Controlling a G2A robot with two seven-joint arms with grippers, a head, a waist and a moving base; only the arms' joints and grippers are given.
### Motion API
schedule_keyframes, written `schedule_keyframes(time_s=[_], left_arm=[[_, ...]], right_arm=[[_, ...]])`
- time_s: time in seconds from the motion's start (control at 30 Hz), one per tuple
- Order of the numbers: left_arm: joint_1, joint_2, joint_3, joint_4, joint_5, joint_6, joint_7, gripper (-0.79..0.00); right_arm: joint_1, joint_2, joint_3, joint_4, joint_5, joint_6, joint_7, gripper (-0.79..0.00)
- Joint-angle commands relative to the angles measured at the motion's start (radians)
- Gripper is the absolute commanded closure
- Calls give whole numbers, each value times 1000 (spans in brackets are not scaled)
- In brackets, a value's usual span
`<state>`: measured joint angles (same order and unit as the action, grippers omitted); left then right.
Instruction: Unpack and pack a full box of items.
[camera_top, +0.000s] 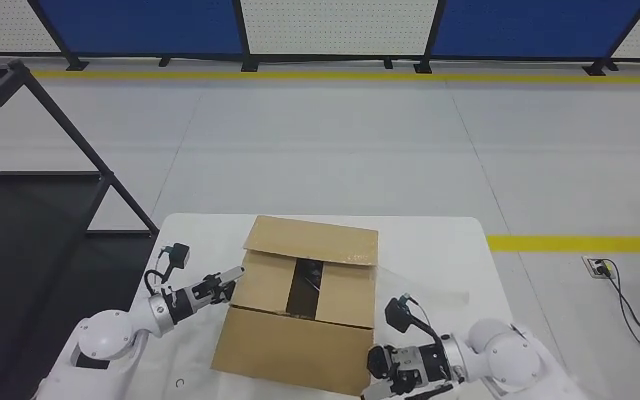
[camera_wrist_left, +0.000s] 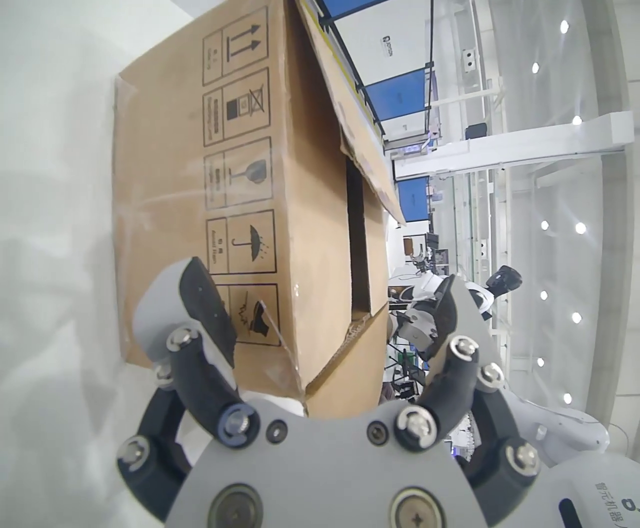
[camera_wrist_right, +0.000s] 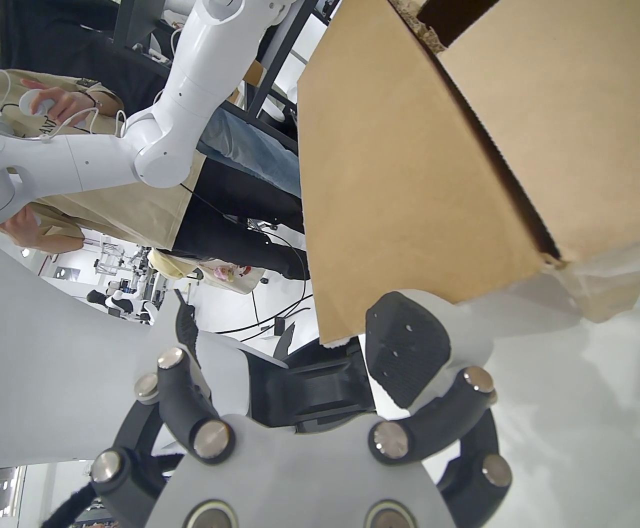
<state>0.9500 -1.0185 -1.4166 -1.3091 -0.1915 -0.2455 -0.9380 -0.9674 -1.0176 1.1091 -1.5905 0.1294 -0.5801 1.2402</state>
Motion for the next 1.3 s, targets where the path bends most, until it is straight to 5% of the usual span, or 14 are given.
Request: schedule_keyframes(time_s=[0.0,0.3,0.53,1.27], left_arm=[[0,0,4,-2,0,-1,-2,-785],[-2,0,23,-13,-15,-4,-17,-785],[-2,-3,50,-22,-20,-7,-19,-785],[21,7,35,-45,-30,-10,-16,-785]], right_arm=[[-7,5,2,-19,15,3,2,-785],[-15,26,14,-38,134,37,31,-785],[8,23,-7,-20,85,103,2,-785],[32,31,-28,76,7,74,11,-785]])
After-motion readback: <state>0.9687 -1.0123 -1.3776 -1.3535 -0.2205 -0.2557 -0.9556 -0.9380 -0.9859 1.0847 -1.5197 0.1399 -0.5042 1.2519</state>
